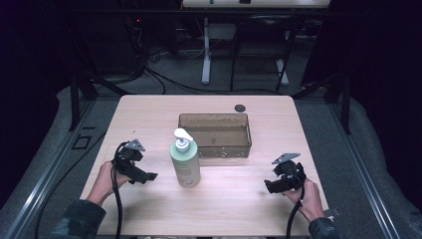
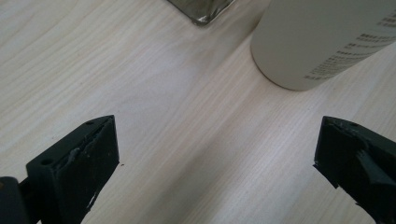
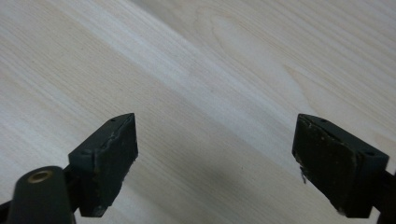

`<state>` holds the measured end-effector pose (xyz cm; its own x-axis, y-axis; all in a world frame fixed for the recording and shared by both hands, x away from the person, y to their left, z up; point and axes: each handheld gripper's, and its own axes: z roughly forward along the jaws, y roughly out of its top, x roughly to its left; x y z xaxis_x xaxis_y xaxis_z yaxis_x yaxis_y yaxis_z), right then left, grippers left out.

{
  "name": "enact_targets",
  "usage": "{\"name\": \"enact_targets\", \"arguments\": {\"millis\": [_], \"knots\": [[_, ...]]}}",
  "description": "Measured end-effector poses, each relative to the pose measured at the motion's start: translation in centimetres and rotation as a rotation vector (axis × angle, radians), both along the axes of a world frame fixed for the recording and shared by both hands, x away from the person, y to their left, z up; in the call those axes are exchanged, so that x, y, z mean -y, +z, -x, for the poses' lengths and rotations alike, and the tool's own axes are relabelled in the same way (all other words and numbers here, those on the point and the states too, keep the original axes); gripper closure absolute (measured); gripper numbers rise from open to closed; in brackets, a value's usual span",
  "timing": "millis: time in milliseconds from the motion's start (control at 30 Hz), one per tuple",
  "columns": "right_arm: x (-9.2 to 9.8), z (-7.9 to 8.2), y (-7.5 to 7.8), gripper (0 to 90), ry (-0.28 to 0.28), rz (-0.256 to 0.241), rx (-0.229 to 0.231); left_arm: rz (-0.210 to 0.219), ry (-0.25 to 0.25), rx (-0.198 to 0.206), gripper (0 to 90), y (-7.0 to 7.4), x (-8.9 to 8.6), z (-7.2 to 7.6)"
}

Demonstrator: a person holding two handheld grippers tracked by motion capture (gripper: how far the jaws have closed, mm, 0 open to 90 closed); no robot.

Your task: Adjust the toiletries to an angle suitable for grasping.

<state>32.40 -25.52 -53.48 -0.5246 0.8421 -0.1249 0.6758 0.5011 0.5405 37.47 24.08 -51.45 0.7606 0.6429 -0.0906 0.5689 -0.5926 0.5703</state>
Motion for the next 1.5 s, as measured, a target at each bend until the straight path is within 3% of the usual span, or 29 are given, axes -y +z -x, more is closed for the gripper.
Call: {"name": "enact_targets", "arguments": {"millis": [200,400,867,1100,1500], "knots": [[0.2,0.2,0.9,11.4,-0.009,-0.04,-0.011,0.004,-0.027,0.013,0.0,0.6,0.6,0.3],[0.1,0.4,1.4,11.4,-0.011,-0.046,-0.014,0.005,-0.061,0.032,0.0,1.2,1.7,0.8],[0.0,0.2,1.1,12.2,0.017,-0.036,-0.034,0.11,-0.136,0.075,0.0,2.8,4.3,1.8],[-0.1,0.1,1.1,12.3,0.016,-0.043,-0.041,0.124,-0.142,0.118,0.0,3.6,5.7,2.1],[0.0,0.0,0.9,12.6,0.018,-0.048,-0.052,0.204,-0.149,0.168,0.0,4.8,7.7,1.6]]}}
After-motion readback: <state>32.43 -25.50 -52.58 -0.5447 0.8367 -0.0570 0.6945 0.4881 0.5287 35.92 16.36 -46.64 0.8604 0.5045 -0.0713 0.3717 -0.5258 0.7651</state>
